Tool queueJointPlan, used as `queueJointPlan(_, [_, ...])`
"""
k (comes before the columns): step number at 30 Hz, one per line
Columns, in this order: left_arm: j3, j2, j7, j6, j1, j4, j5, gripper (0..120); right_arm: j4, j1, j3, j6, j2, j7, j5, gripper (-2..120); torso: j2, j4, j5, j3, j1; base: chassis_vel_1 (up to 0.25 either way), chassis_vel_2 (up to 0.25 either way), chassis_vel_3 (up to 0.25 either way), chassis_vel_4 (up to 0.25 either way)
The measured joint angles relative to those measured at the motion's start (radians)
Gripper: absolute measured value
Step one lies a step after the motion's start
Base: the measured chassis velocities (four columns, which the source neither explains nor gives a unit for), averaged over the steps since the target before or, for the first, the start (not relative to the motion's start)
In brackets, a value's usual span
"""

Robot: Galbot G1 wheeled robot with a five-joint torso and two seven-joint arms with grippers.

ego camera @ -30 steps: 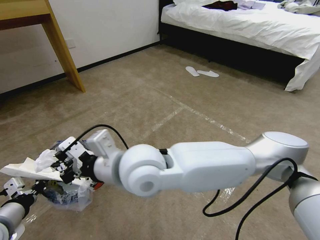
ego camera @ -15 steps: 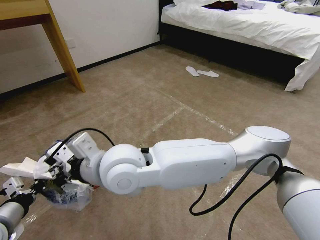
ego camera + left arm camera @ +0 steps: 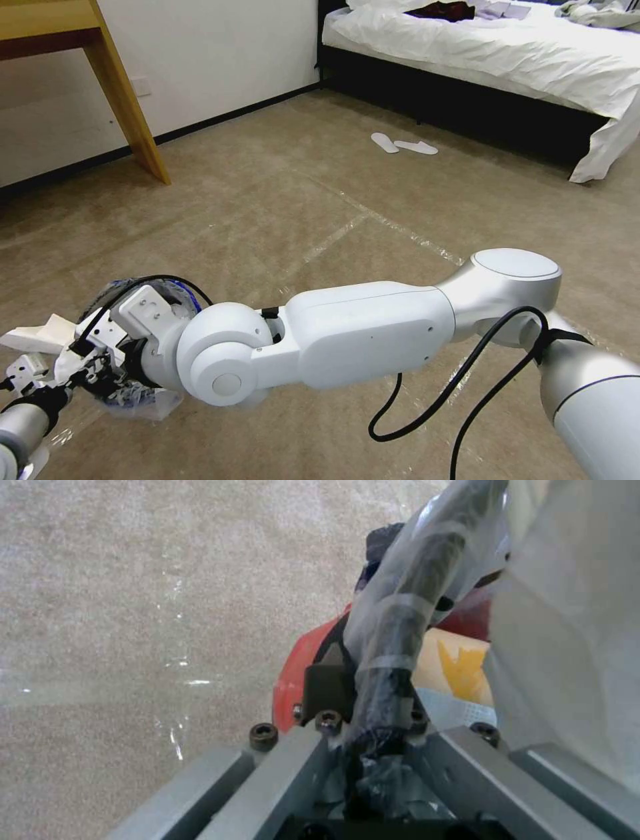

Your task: Pick up the trash bin and place the garbage on the floor into it.

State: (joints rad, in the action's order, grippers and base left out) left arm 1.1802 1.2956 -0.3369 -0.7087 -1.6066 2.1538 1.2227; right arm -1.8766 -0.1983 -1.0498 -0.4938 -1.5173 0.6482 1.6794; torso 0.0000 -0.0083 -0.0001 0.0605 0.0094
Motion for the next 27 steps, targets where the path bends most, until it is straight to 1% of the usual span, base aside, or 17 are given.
queueJointPlan(3, [0.000, -0.002, 0.000, 0.000, -0.001, 0.004, 0.001, 0, 0.017, 0.005, -0.003, -0.023, -0.015, 0.029, 0.007, 0, 0.000, 0.0000, 0.0000, 0.000, 0.000, 0.000, 0.000, 0.000, 0.000])
queueJointPlan(9, [-0.001, -0.002, 0.000, 0.000, -0.004, 0.009, 0.002, 0, 0.034, 0.009, -0.017, -0.041, -0.027, 0.050, -0.009, 0, 0.000, 0.0000, 0.0000, 0.000, 0.000, 0.000, 0.000, 0.000, 0.000])
queueJointPlan(14, [-0.003, 0.001, 0.001, 0.000, -0.006, 0.012, 0.002, 0, 0.057, 0.007, -0.019, -0.041, -0.027, 0.048, -0.027, 0, 0.000, 0.0000, 0.0000, 0.000, 0.000, 0.000, 0.000, 0.000, 0.000])
queueJointPlan(22, [-0.004, 0.000, 0.001, 0.001, -0.007, 0.012, 0.001, 0, 0.068, 0.001, -0.022, -0.043, 0.003, 0.030, -0.066, 0, 0.000, -0.0001, 0.0001, 0.000, 0.000, 0.000, 0.000, 0.000, 0.000])
queueJointPlan(27, [-0.007, 0.000, 0.001, 0.001, -0.007, 0.015, 0.000, 0, 0.115, 0.002, -0.035, -0.048, -0.002, 0.020, -0.095, 0, 0.000, 0.0000, 0.0001, 0.000, 0.000, 0.000, 0.000, 0.000, 0.000])
